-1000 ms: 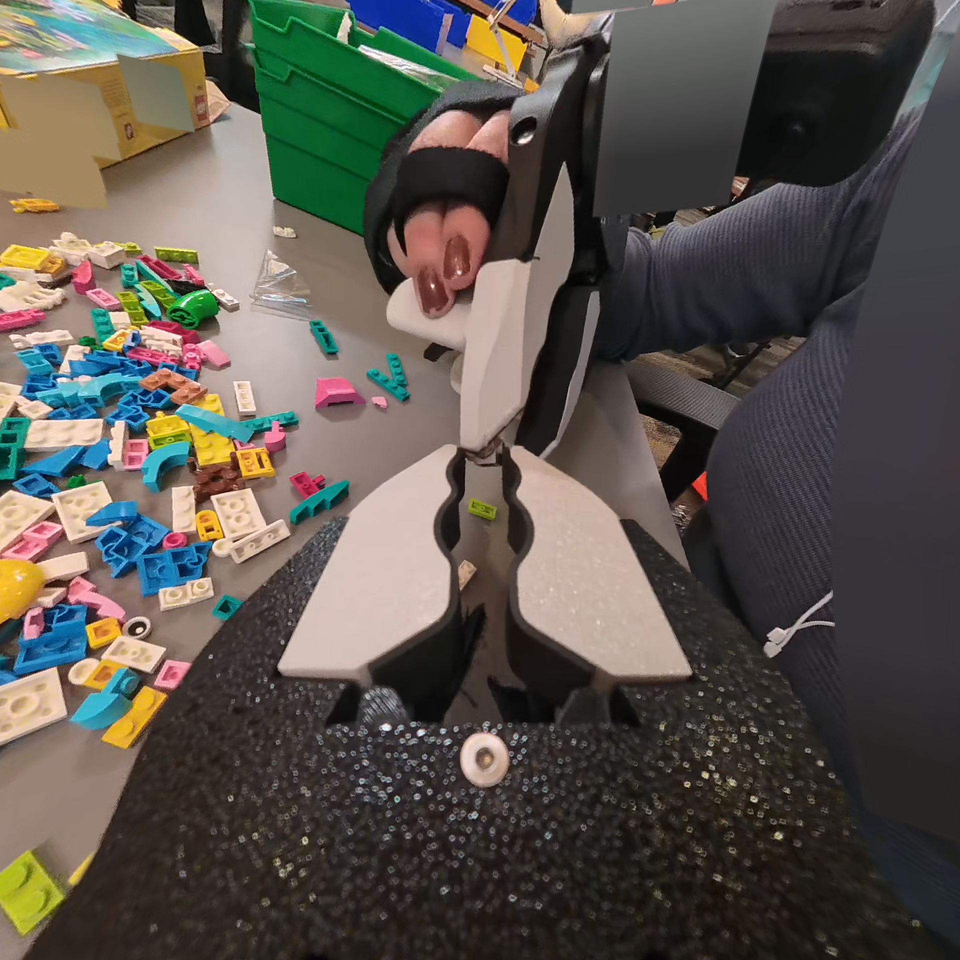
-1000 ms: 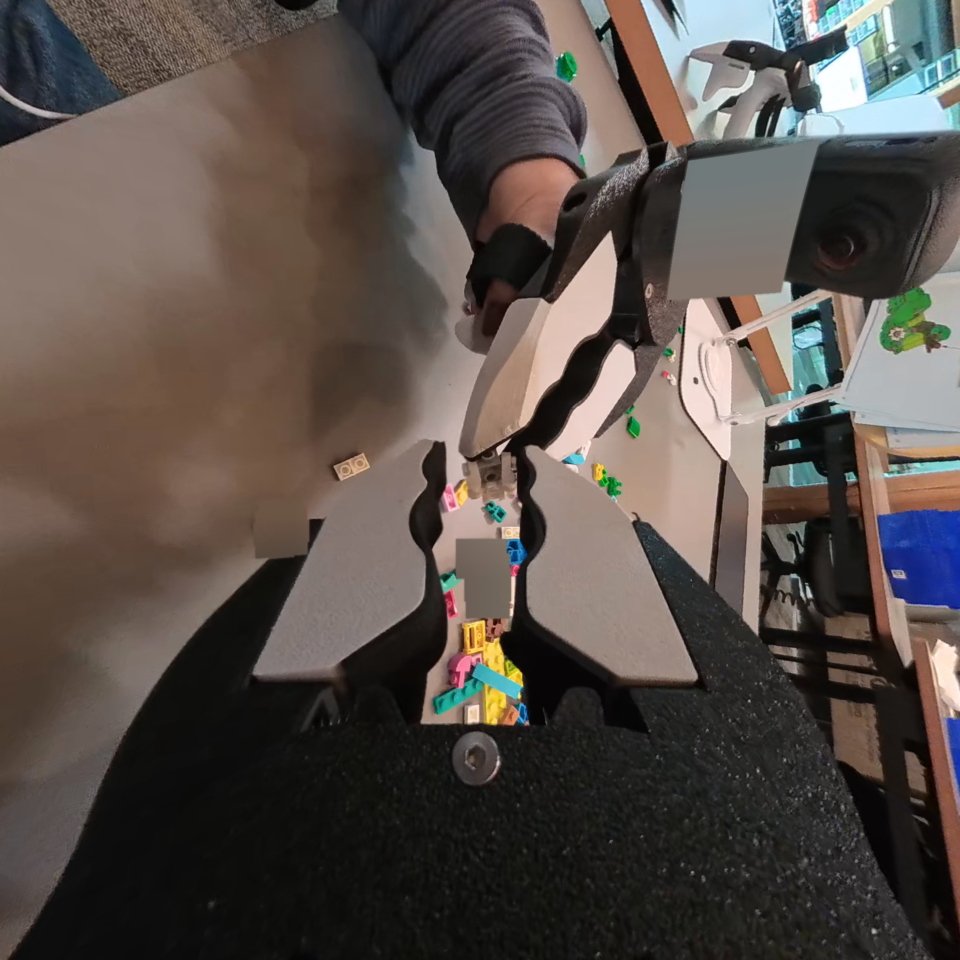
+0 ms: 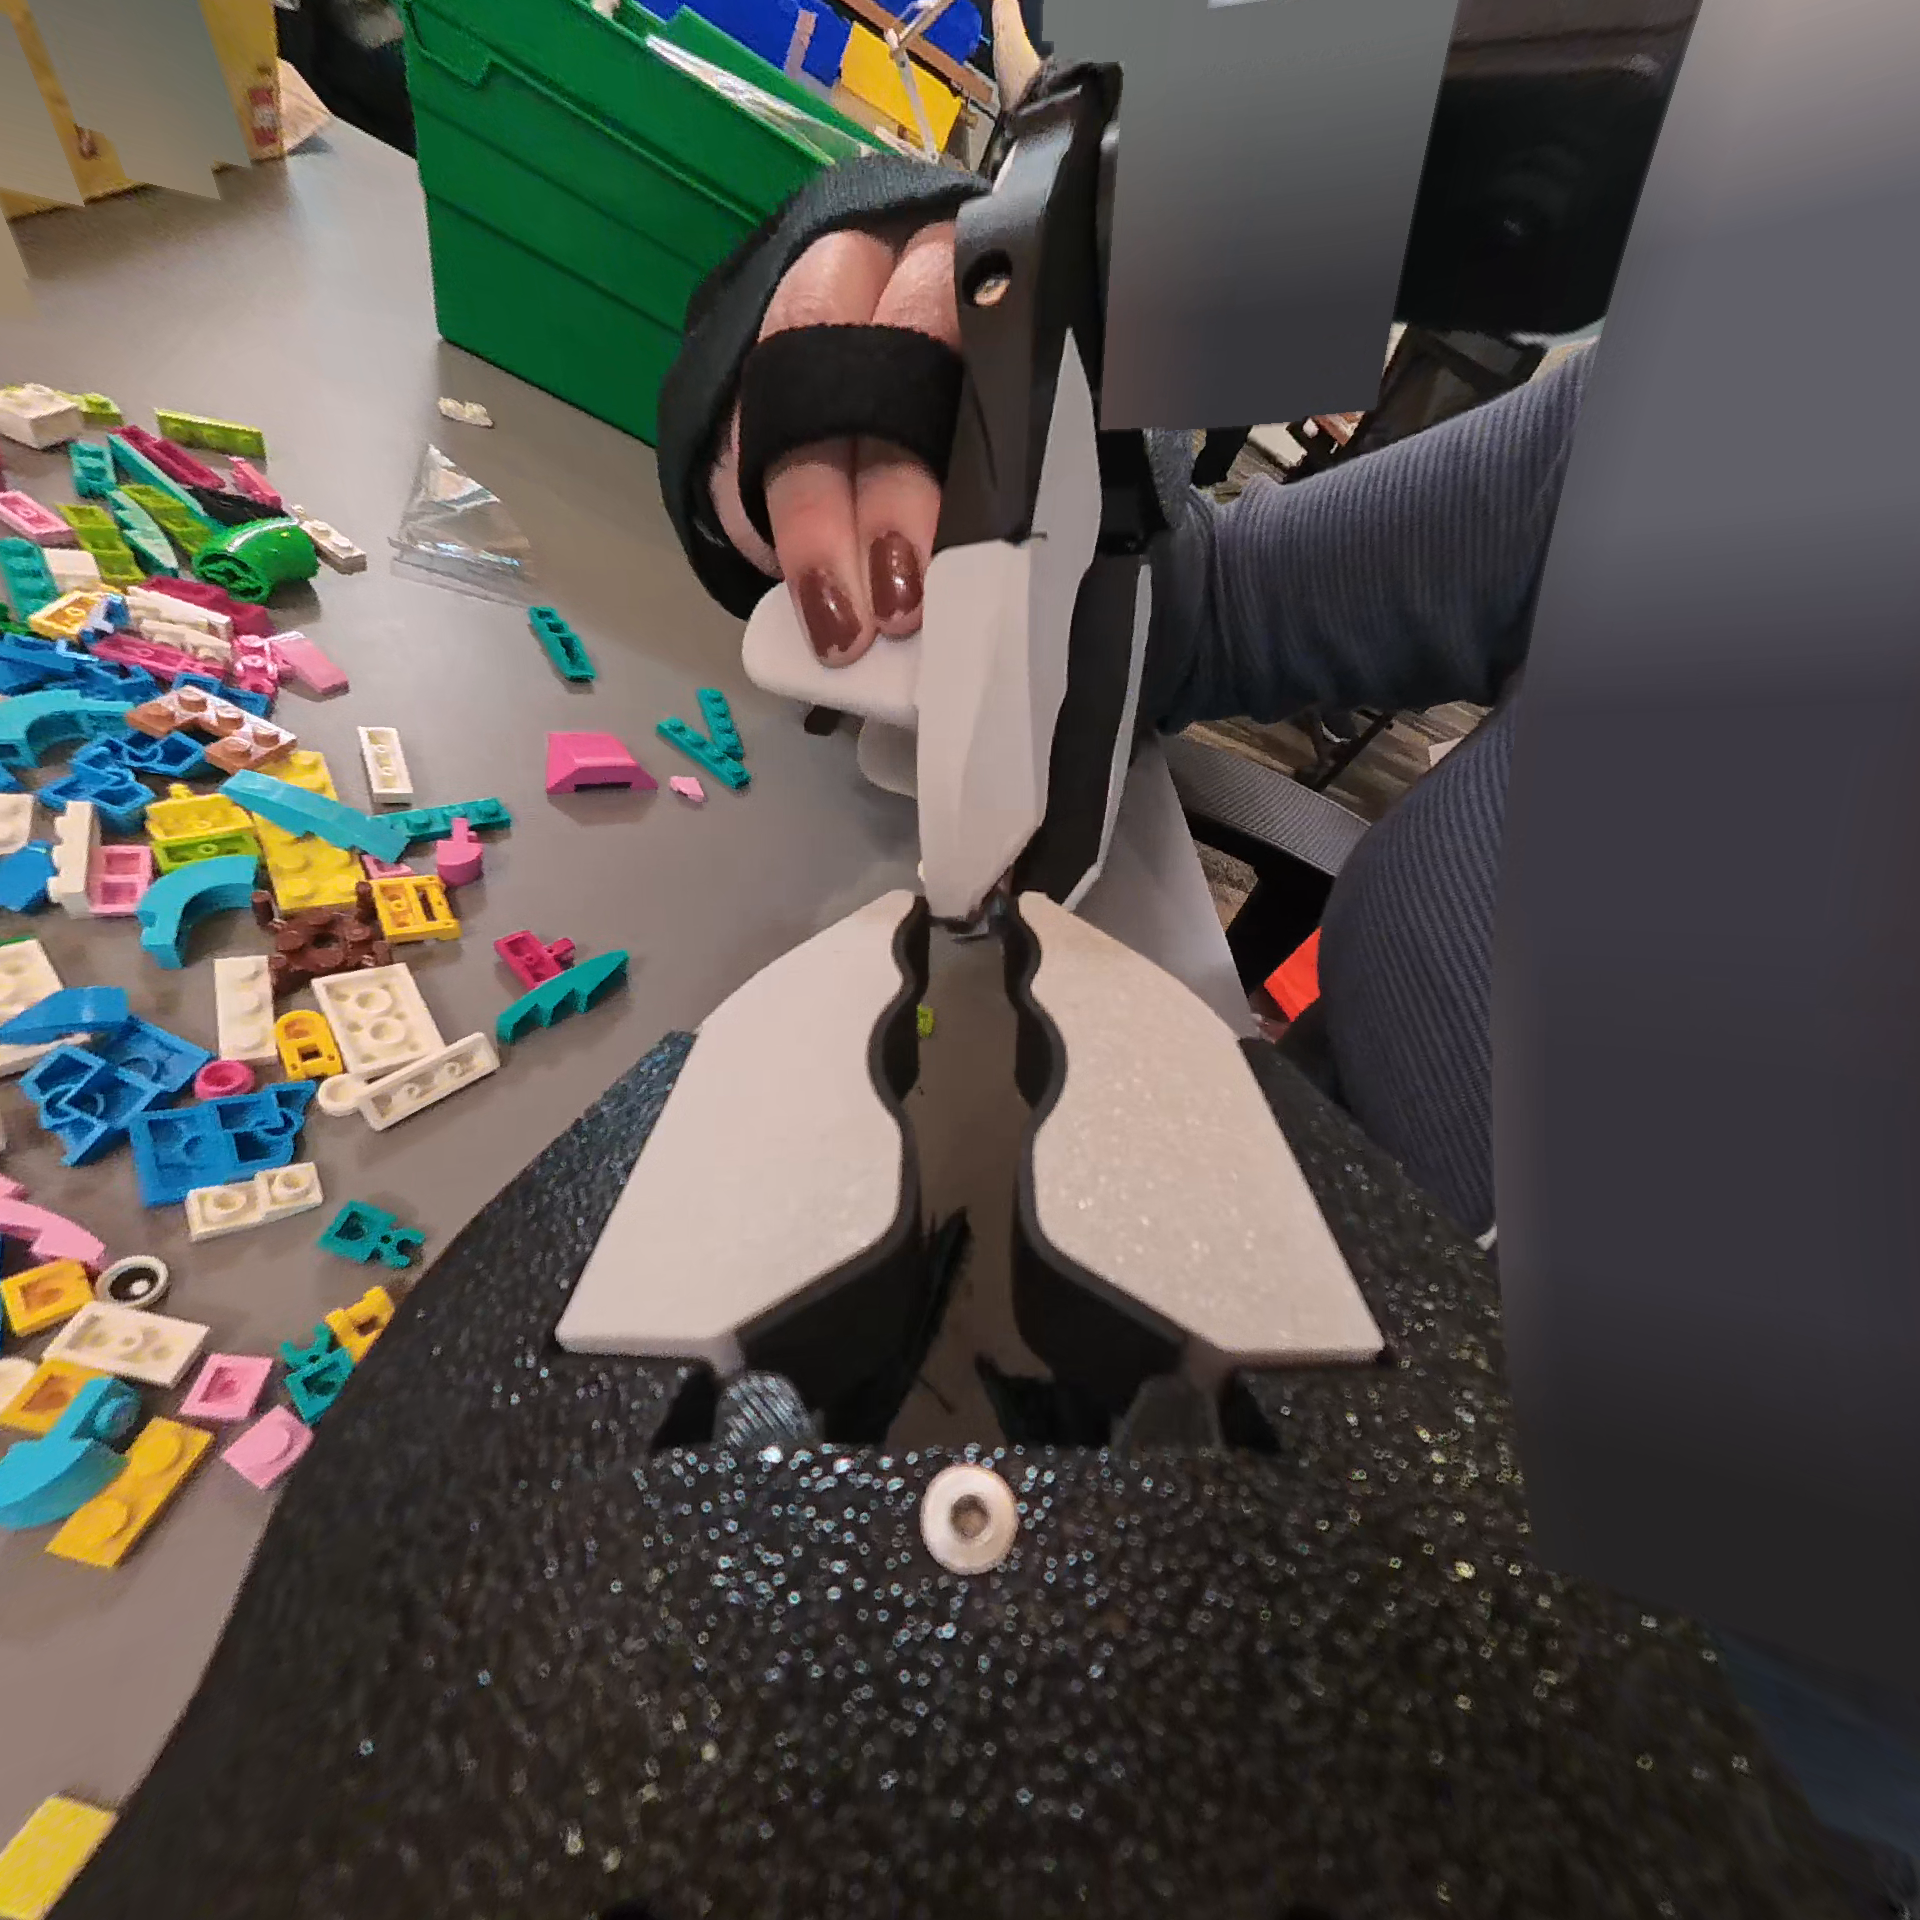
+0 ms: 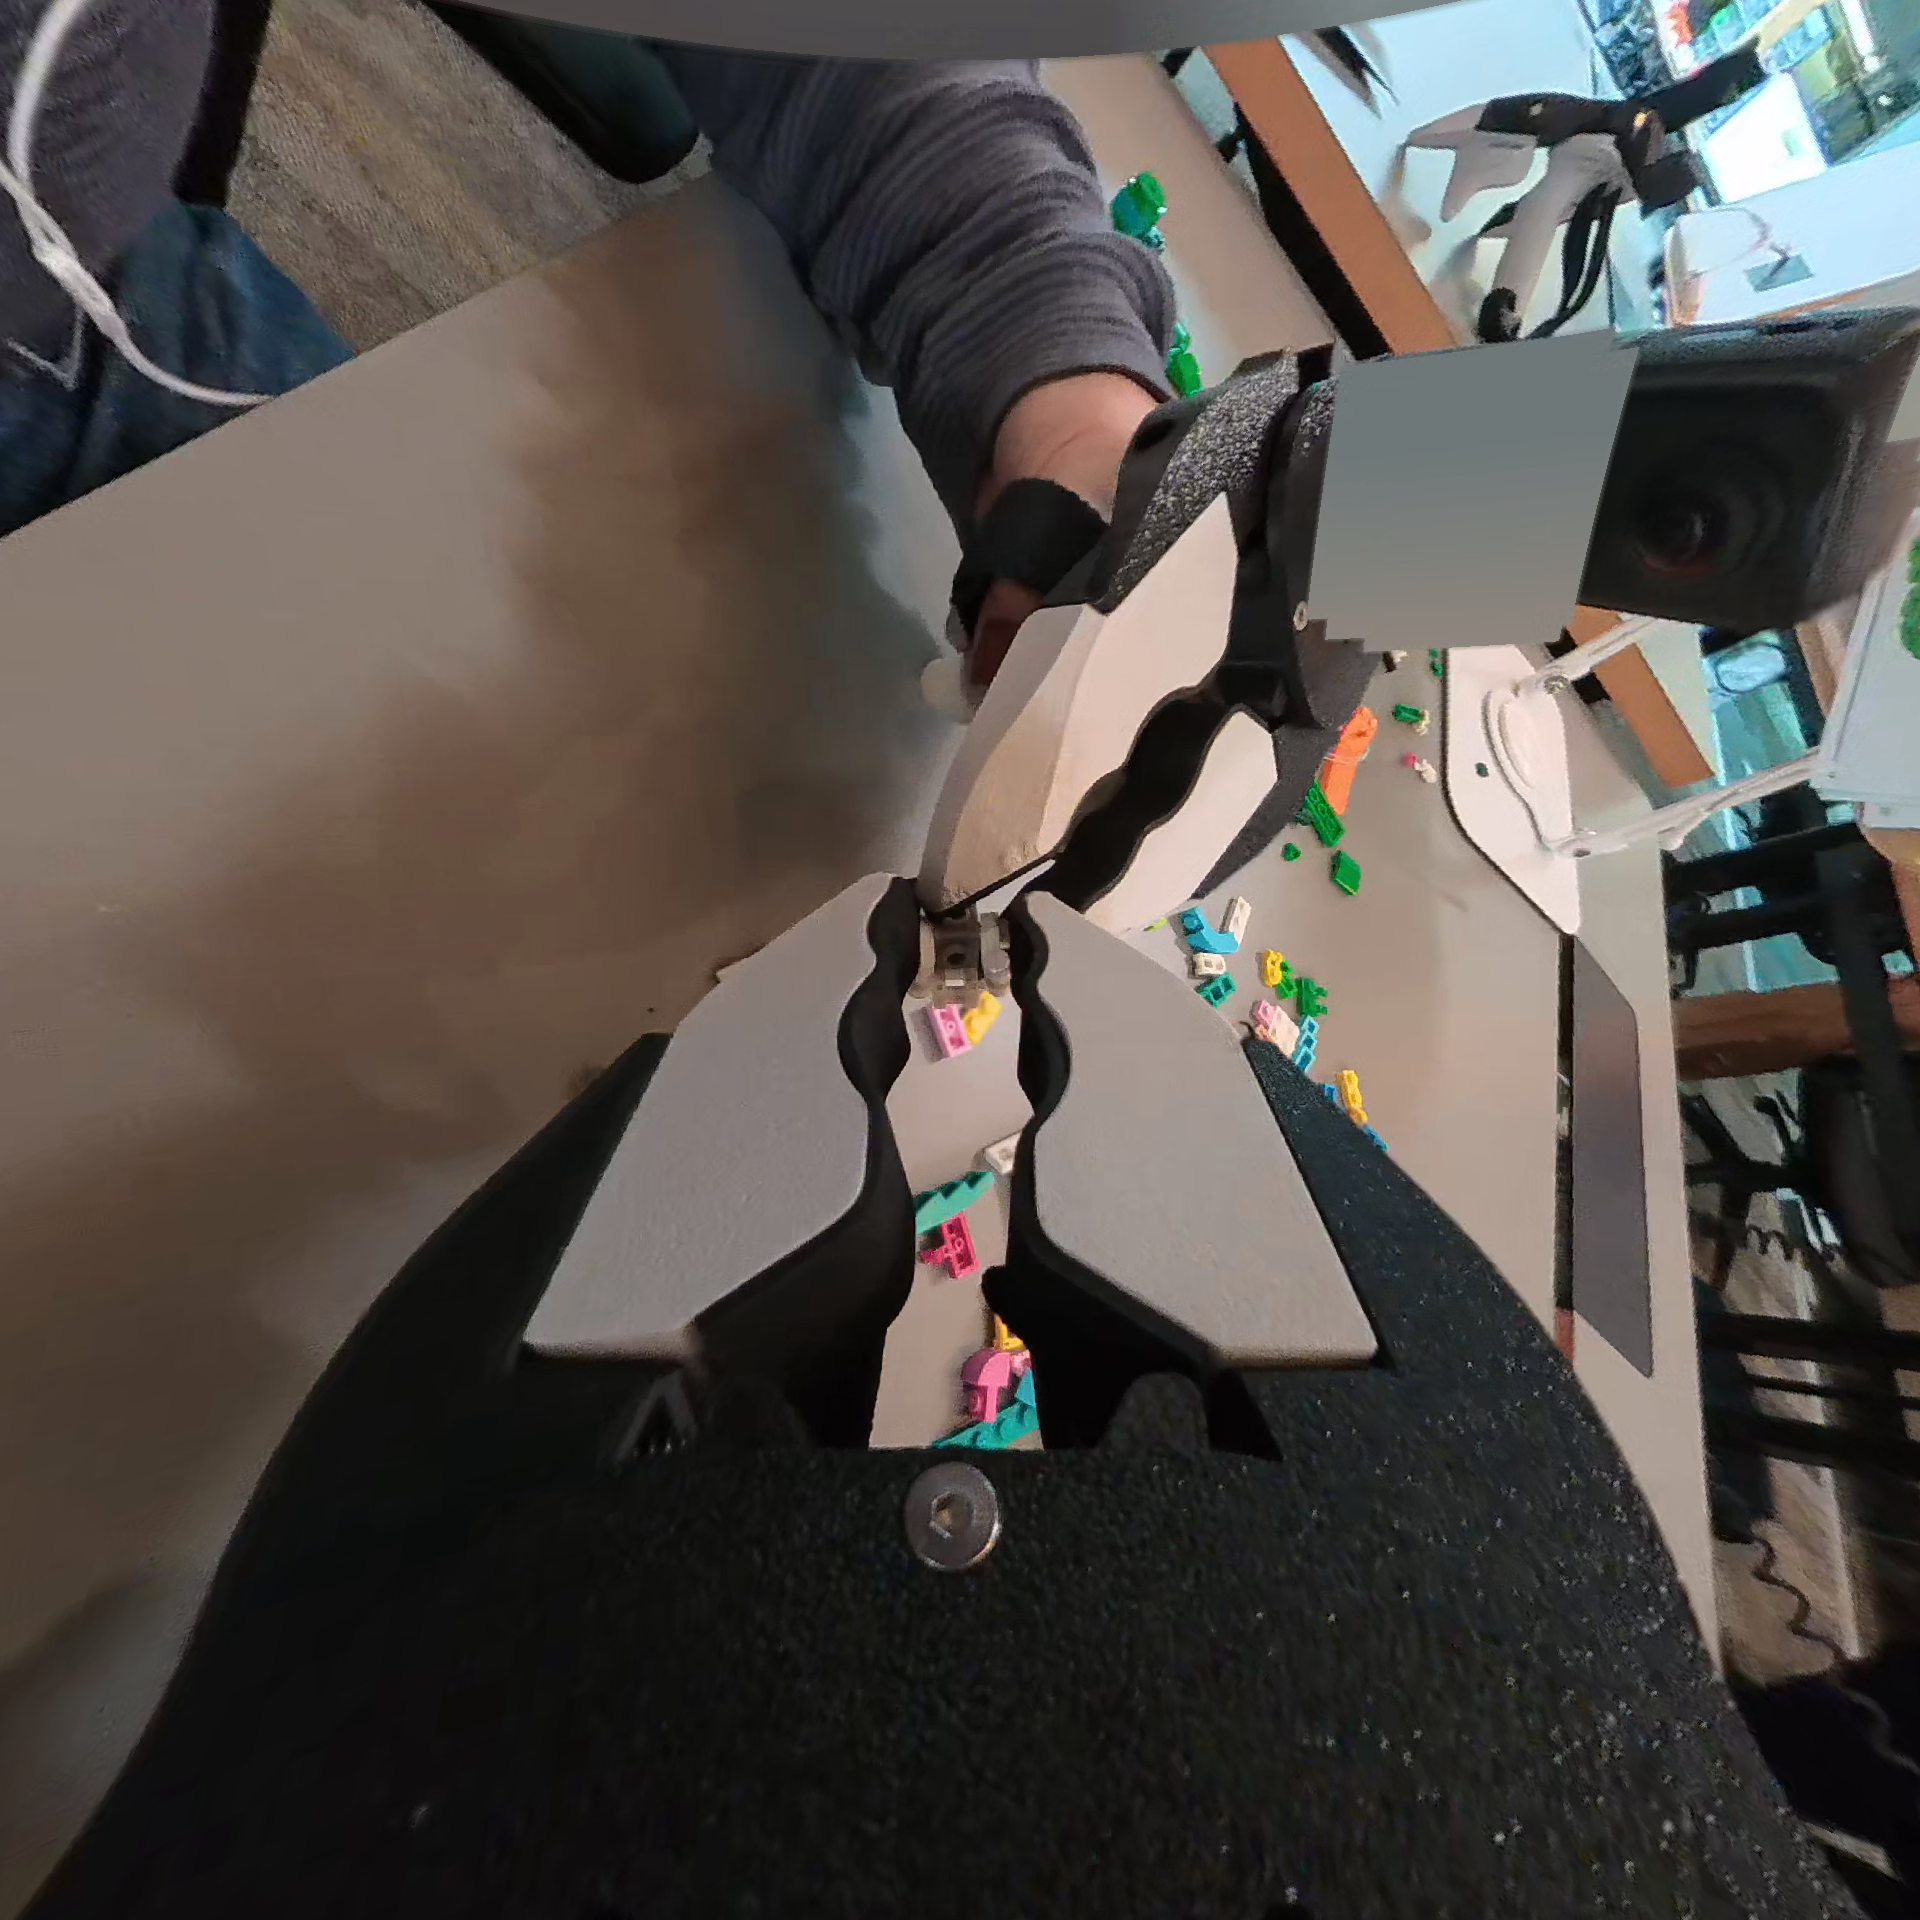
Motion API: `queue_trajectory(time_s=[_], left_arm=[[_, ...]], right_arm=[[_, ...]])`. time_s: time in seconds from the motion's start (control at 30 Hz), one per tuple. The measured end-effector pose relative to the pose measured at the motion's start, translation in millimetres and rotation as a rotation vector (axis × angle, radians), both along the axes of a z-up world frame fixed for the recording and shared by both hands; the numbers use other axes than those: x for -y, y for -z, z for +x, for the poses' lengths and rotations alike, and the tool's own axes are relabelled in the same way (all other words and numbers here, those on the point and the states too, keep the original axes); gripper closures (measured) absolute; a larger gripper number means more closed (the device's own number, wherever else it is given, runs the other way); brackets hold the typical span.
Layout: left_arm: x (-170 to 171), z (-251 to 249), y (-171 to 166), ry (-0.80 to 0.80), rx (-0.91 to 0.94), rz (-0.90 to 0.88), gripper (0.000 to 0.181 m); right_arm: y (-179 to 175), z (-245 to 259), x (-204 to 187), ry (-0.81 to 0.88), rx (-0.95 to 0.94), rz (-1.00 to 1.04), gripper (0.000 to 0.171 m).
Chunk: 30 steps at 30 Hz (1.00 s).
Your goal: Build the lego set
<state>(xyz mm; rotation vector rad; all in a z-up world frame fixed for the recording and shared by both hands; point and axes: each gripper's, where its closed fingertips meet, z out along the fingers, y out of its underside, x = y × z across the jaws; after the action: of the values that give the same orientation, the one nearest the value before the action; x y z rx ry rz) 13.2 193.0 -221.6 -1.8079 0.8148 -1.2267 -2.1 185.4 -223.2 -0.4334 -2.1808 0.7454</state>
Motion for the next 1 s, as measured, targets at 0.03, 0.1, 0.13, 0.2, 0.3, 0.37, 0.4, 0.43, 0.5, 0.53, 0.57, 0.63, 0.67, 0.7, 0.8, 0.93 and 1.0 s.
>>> queue_trajectory(time_s=[0.03, 0.1, 0.13, 0.2, 0.3, 0.37, 0.4, 0.43, 0.5, 0.53, 0.57, 0.63, 0.67, 0.7, 0.8, 0.93, 1.0], left_arm=[[-1, -1, -2, -0.008, 0.016, 0.002, 0.168], [-7, -5, -7, -0.044, 0.041, 0.026, 0.165], [-11, -8, -8, -0.071, 0.036, 0.050, 0.160], [-17, -15, -10, -0.116, -0.004, 0.132, 0.153], [-25, -25, -8, -0.185, -0.132, 0.308, 0.140], [-28, -30, -1, -0.207, -0.238, 0.398, 0.131], [-29, -32, 3, -0.210, -0.291, 0.424, 0.129], [-30, -33, 8, -0.214, -0.338, 0.438, 0.126], [-31, -32, 16, -0.206, -0.398, 0.434, 0.123], [-30, -31, 20, -0.197, -0.411, 0.426, 0.124], [-30, -29, 23, -0.189, -0.420, 0.415, 0.125], [-29, -28, 31, -0.172, -0.443, 0.390, 0.125], [-29, -28, 33, -0.166, -0.452, 0.380, 0.125], [-29, -28, 35, -0.162, -0.457, 0.371, 0.126], [-27, -28, 35, -0.155, -0.450, 0.355, 0.128], [-26, -28, 38, -0.146, -0.450, 0.331, 0.130], [-26, -27, 40, -0.140, -0.453, 0.318, 0.130]], right_arm=[[-2, -1, -2, 0.015, -0.007, -0.014, 0.154], [-7, -4, -7, 0.045, -0.022, -0.060, 0.154], [-9, -6, -9, 0.059, -0.024, -0.091, 0.154], [-9, -9, -12, 0.088, -0.018, -0.143, 0.154], [-6, -13, -20, 0.137, 0.005, -0.227, 0.154], [-5, -14, -23, 0.146, 0.025, -0.309, 0.154], [-4, -15, -26, 0.154, 0.041, -0.350, 0.155], [-2, -15, -28, 0.160, 0.055, -0.385, 0.155], [10, -15, -30, 0.171, 0.126, -0.430, 0.155], [19, -14, -30, 0.175, 0.174, -0.437, 0.155], [27, -13, -30, 0.174, 0.217, -0.437, 0.155], [42, -10, -28, 0.168, 0.281, -0.429, 0.155], [48, -8, -27, 0.161, 0.304, -0.423, 0.155], [53, -6, -25, 0.154, 0.330, -0.420, 0.154], [63, -2, -23, 0.141, 0.389, -0.422, 0.154], [72, 2, -24, 0.156, 0.444, -0.403, 0.154], [76, 3, -24, 0.162, 0.464, -0.388, 0.151]])
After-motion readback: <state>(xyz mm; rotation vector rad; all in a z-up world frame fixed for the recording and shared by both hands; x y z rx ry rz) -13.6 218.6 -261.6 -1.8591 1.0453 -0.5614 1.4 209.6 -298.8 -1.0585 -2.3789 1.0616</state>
